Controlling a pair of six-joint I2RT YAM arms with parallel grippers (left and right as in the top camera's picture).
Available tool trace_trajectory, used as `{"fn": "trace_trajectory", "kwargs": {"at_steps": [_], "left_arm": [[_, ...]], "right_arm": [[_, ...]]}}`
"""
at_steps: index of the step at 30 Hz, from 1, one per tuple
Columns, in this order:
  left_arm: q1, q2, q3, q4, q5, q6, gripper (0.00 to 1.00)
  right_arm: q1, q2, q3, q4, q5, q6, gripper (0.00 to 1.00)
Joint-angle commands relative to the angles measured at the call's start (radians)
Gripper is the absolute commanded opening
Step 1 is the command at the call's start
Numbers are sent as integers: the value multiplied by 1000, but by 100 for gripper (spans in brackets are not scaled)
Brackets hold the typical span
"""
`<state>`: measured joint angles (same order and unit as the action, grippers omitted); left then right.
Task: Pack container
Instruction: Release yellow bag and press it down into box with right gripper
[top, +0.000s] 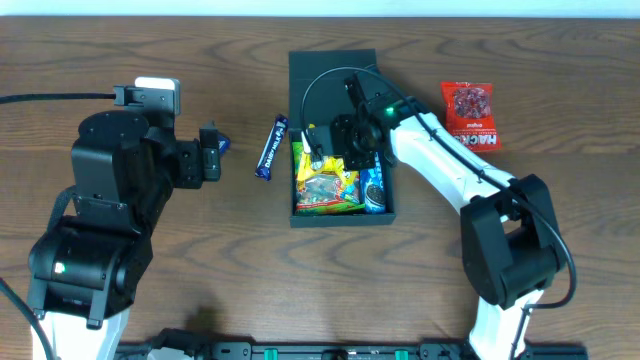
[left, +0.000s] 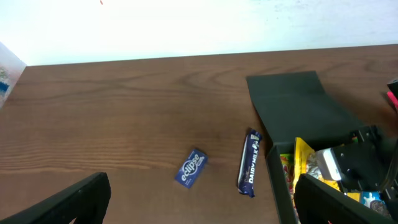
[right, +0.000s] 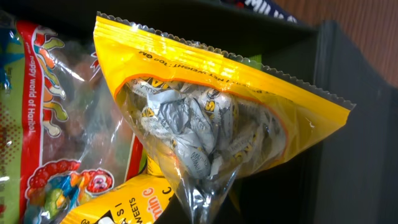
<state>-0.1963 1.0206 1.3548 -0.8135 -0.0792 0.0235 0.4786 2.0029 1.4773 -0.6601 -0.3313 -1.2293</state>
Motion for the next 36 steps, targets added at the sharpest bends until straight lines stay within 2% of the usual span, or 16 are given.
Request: {"fn": "trace_trajectory", "kwargs": {"at_steps": [1,11,12,13,14,15,16,20,29,34,35,36], "left_arm": [[7,-8,23,-5,-6,8,95],[7,-8,23,-13,-6,8,95],[7,-8,23,-16,-6,8,95],[7,-8,23,-19,-6,8,95],[7,-8,23,-22,-6,8,95],[7,-8,23,-25,-6,8,95],[7,-8,23,-26,-7,8,95],[7,-8,23,-27,-7,8,95],[7,-8,23,-32,-6,7,95],[7,-8,23,-43,-6,7,95],[7,-8,23,-43,-6,7,95],[7,-8,23,-43,-6,7,95]], "right_arm": [[29,19,7,6,-13,-36,1],[38,77,7,23,47,-35,3],[38,77,7,26,52,-35,4],[38,77,7,27,56,-35,9],[39,77,7,29,63,-34,21],[40,76,8,34,68,-27,85],[42,71,8,40,70,-14,99],[60,21,8,82,69,71,99],[92,-223,8,93,68,76,99],[92,-309,8,93,50,244,99],[91,-309,8,88,51,278,97],[91,-308,8,79,50,300,89]]}}
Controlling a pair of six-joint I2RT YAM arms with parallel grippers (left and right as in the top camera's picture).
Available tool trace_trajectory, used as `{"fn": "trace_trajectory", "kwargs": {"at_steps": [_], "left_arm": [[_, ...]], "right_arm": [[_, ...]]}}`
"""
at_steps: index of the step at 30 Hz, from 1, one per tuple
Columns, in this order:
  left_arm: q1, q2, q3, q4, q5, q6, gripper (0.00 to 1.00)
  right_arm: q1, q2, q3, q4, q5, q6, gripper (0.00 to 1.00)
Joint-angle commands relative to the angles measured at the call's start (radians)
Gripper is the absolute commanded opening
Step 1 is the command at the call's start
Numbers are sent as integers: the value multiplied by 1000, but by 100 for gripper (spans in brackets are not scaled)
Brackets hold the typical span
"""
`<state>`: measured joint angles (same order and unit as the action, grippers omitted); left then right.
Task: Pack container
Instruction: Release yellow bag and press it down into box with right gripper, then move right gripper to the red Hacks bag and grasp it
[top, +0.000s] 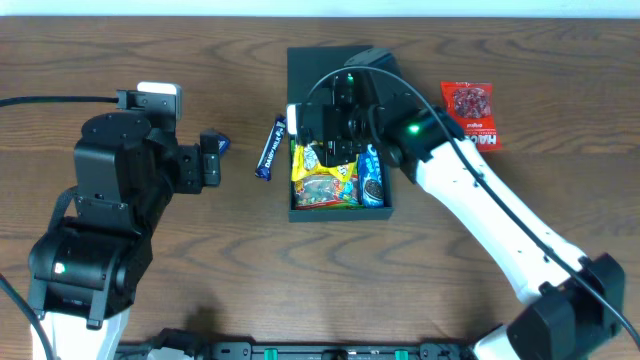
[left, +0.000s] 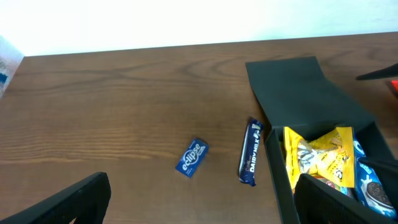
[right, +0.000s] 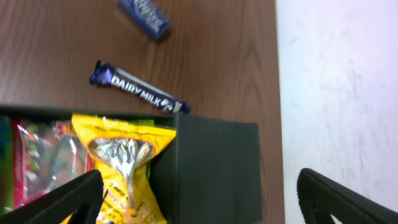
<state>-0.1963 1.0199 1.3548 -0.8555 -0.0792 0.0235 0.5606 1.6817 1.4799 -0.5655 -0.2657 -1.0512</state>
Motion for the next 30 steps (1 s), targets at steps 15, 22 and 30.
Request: {"fn": "trace_trajectory", "kwargs": {"at_steps": [15,22,30], "left_arm": [[7,-8,23,-8,-6,7,95],[7,-8,23,-27,-6,7,95],[7,-8,23,-35,-6,7,95]], "right_arm": [[9,253,5,-9,-15,209,2],[9,381,5,2,-11,209,2],[9,462,5,2,-11,209,1]]}}
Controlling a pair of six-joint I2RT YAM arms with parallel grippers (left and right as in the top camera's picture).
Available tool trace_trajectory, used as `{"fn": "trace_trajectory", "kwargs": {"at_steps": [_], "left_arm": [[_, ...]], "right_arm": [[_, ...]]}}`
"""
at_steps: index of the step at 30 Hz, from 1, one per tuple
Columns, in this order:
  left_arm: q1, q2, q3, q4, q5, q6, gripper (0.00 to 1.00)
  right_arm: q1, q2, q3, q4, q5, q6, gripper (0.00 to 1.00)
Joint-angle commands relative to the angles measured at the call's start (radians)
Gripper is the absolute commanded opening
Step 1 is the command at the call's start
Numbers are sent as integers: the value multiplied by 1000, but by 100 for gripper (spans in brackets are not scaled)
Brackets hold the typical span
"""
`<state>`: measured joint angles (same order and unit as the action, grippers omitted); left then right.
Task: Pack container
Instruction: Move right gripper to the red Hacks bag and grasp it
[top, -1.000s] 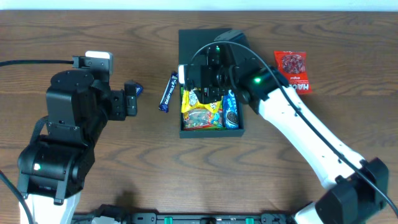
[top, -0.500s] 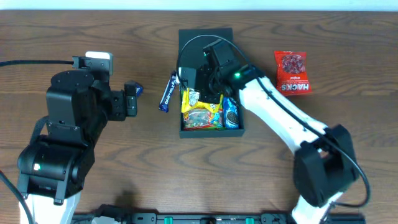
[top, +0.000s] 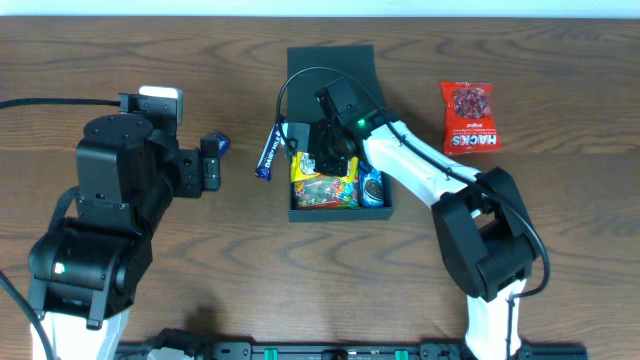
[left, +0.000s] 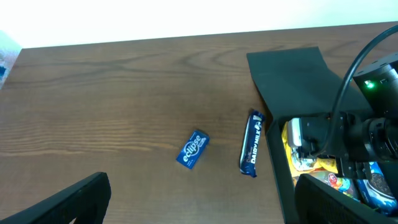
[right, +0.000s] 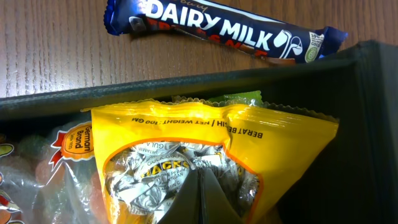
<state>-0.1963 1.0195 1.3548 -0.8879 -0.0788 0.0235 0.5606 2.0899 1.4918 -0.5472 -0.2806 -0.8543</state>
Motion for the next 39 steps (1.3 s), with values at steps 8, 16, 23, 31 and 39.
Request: {"fn": "trace_trajectory", "kwargs": {"at_steps": [8,16,23,31,39], "left_arm": [[7,-7,23,-8,-7,7,95],[7,-7,23,-13,-6,7,95],[7,-7,23,-17,-6,7,95],[7,-5,23,-17,-6,7,95],[7,26,22,-17,11,7,95]], "right_arm": [[8,-31,37,39,8,115,1],[-21,-296,98,107,74,121,1],[-77,-436,98,110,225,182,1],[-284,-426,96,12,330,569,1],[-506,-330,95,-66,330,766,4]]}}
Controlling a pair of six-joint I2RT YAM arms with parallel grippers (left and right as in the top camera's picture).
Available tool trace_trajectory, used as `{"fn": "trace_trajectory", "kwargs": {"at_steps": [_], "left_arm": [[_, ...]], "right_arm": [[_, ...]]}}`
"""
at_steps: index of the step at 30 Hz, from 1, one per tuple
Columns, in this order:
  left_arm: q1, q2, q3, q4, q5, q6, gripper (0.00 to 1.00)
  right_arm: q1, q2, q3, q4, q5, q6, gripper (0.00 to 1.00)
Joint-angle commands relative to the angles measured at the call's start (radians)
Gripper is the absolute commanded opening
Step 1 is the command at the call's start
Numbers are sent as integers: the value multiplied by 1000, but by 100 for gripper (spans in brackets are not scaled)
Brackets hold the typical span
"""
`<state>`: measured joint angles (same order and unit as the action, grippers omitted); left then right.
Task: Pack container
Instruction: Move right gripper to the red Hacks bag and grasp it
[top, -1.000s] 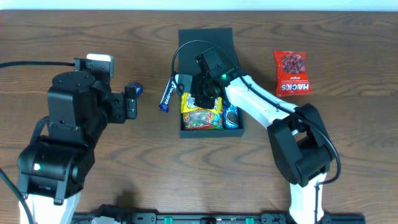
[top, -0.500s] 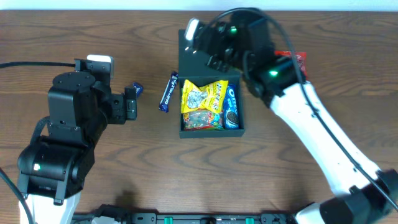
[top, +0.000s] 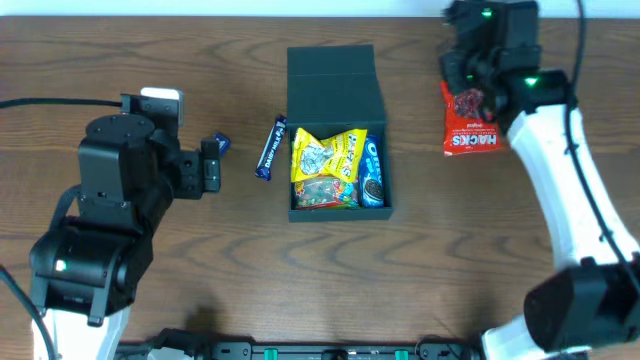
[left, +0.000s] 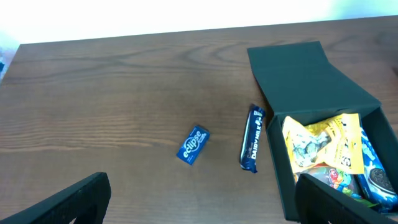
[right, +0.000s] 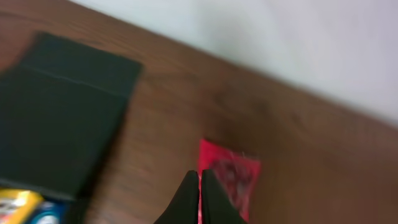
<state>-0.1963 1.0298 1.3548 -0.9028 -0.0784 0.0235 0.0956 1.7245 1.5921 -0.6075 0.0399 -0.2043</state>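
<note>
The black box (top: 338, 205) stands mid-table with its lid (top: 335, 70) folded back. Inside lie a yellow sweet bag (top: 325, 155), a Haribo bag (top: 322, 193) and an Oreo pack (top: 371, 176). A Dairy Milk bar (top: 270, 148) and a blue Eclipse pack (left: 192, 145) lie left of the box. The red Hacks bag (top: 472, 130) lies at its right. My right gripper (right: 200, 180) is shut and empty, hovering at the red bag's far left corner (right: 227, 177); that view is blurred. My left gripper (left: 199, 205) is open, held back left of the Eclipse pack.
The table's far edge meets a white wall (right: 280, 43) just behind the lid and the red bag. Bare wood (left: 93, 112) stretches left of the Eclipse pack. The left arm's bulky base (top: 100, 220) fills the left side.
My right gripper, then shut with its tips on the yellow bag in the box, is now out of the box and over the red bag at the far right. The left arm has not moved.
First my right gripper was down in the box, close on the yellow bag. Then it was open and high above the box, the bag left inside. Then it was shut against that bag. Now it is by the red bag, and the yellow bag lies flatter.
</note>
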Motion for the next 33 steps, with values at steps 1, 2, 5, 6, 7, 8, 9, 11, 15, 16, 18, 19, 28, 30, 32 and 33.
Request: {"fn": "trace_trajectory", "kwargs": {"at_steps": [1,2,5,6,7,8,9,11,15,16,18,19,28,30,32,33], "left_arm": [[7,18,22,-2,18,7,95],[7,23,22,-2,26,7,95],[7,31,22,-2,26,7,95],[7,32,22,-2,26,7,95],[7,32,22,-1,26,8,95],[7,32,22,-1,26,8,95],[7,32,22,-1,26,8,95],[7,32,22,0,26,10,95],[7,32,22,0,26,34,95],[7,32,22,0,26,34,95],[7,32,22,0,26,34,95],[7,32,22,0,26,34,95],[7,32,22,0,26,34,95],[7,32,22,2,26,33,95],[7,32,22,6,26,33,95],[7,32,22,8,26,33,95]], "right_arm": [[-60,53,-5,-7,9,130,4],[-82,78,-5,-7,9,151,4],[-124,150,-5,-11,9,202,33],[-135,177,-5,-14,9,209,40],[-144,205,-5,-17,9,209,45],[-150,227,-5,-17,9,212,52],[-155,251,-5,-16,9,220,62],[-160,303,-5,-4,8,238,78],[-159,370,-5,45,5,238,83],[-159,380,-5,54,5,238,83],[-159,400,-5,74,5,245,81],[-159,408,-5,81,5,246,80],[-153,463,-5,120,1,260,63],[-153,475,-6,121,1,260,60],[-153,483,-6,121,1,260,59],[-153,487,-6,121,1,260,58]]}}
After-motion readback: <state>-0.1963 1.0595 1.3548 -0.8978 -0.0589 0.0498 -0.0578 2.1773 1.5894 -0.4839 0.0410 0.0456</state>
